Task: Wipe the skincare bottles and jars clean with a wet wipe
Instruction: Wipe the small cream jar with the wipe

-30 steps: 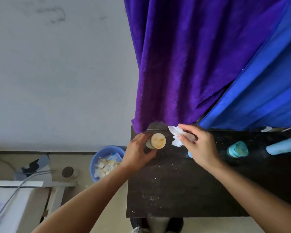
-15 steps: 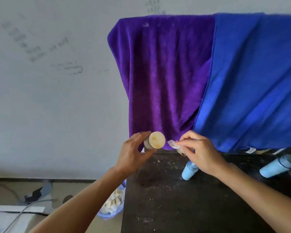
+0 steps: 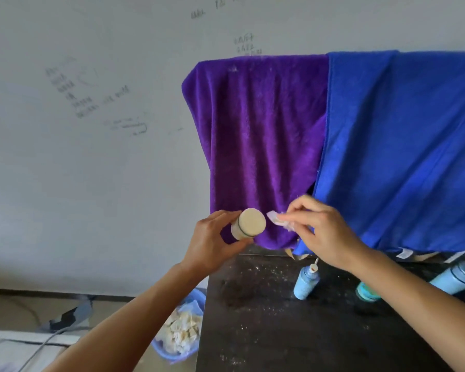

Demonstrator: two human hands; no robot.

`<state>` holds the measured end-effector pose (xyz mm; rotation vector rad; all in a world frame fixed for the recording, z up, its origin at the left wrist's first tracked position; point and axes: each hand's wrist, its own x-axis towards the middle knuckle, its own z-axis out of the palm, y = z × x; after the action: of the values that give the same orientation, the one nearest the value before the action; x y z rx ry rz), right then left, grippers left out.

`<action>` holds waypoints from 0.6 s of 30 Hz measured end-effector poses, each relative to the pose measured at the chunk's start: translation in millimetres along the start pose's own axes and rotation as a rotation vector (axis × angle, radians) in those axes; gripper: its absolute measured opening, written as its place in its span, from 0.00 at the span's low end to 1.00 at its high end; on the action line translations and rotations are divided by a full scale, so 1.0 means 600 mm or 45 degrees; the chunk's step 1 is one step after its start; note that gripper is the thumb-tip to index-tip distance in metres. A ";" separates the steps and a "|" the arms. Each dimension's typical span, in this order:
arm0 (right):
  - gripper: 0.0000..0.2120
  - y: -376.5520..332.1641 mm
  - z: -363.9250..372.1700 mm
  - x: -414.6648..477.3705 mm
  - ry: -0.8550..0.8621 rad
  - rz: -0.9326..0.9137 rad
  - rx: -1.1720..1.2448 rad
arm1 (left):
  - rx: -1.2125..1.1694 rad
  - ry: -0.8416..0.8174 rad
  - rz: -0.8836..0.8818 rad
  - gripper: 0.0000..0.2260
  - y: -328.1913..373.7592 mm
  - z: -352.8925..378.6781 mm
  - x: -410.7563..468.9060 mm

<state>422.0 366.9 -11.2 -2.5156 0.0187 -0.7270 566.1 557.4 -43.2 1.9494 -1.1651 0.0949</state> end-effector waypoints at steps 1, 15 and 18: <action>0.14 -0.010 0.000 0.015 0.045 -0.031 -0.010 | -0.008 -0.020 0.022 0.24 0.005 0.004 0.001; 0.13 -0.005 -0.006 -0.013 0.214 0.145 0.055 | -0.938 -0.162 -0.590 0.19 0.019 -0.014 -0.006; 0.14 -0.052 -0.002 0.006 0.290 -0.028 0.025 | -1.015 -0.211 -0.611 0.17 0.031 -0.011 -0.001</action>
<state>420.7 392.7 6.5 -2.4053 0.0633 -1.0138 553.9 558.2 -27.6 1.4610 -0.6429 -0.6922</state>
